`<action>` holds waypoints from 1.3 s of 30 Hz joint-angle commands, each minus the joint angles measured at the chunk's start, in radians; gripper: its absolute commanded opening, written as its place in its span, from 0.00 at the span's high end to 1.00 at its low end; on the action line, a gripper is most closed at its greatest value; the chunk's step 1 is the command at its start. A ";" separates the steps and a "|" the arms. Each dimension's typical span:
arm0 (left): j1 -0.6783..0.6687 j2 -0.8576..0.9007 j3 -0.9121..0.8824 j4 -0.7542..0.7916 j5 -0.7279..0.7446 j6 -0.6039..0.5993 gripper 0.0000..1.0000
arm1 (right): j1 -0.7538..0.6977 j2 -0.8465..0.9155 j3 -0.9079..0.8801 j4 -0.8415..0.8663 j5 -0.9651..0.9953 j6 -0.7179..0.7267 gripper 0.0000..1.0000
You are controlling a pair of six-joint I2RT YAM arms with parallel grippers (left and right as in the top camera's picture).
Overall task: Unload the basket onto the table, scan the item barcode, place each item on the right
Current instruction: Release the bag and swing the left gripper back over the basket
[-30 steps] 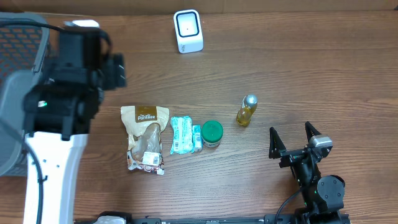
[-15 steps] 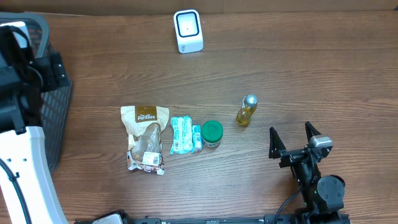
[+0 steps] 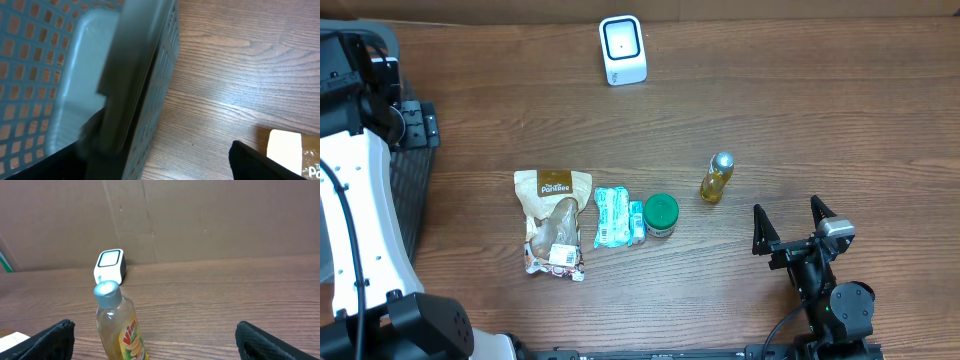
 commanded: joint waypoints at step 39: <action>0.266 -0.134 0.196 0.011 0.309 -0.245 0.00 | 0.002 -0.010 -0.010 0.002 -0.005 0.000 0.00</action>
